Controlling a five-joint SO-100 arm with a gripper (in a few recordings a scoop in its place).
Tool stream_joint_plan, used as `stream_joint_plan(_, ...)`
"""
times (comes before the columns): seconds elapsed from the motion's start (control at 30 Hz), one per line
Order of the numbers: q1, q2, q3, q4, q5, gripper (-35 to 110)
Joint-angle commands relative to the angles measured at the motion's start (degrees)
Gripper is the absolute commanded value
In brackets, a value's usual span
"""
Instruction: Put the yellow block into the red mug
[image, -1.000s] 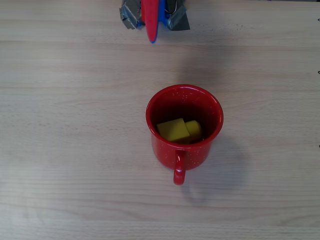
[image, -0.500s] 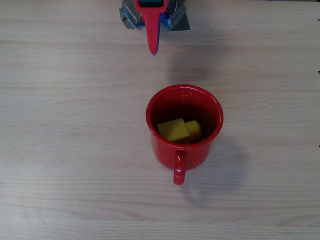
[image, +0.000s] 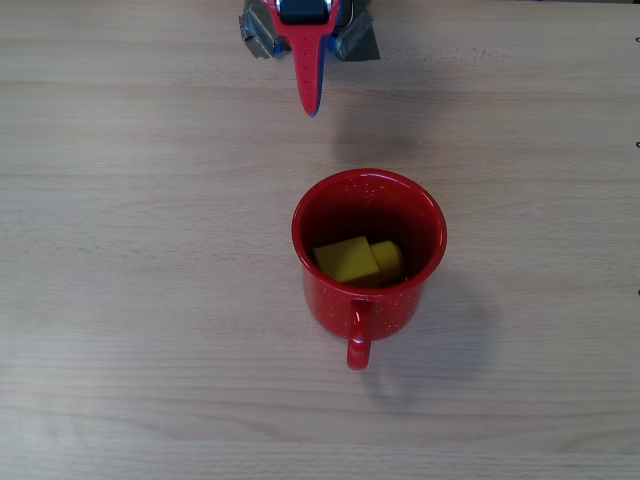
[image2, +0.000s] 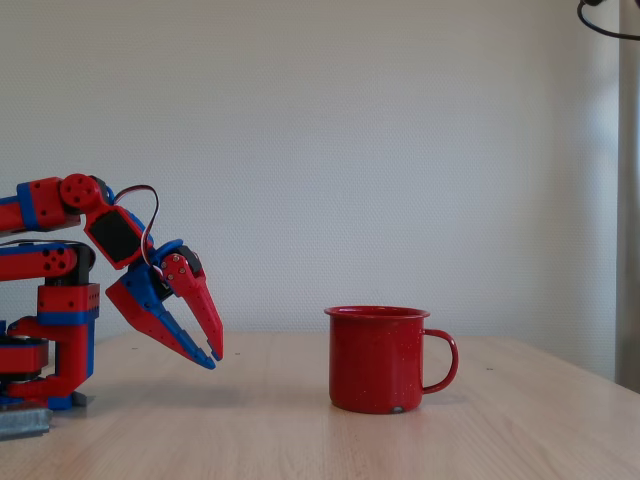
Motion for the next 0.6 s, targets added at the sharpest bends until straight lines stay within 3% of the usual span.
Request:
stream_joint_plan(0.0, 0.00, 0.88, -0.53, -0.26, 1.05, 2)
stream_joint_plan(0.57, 0.00, 0.88, -0.53, -0.26, 1.05, 0)
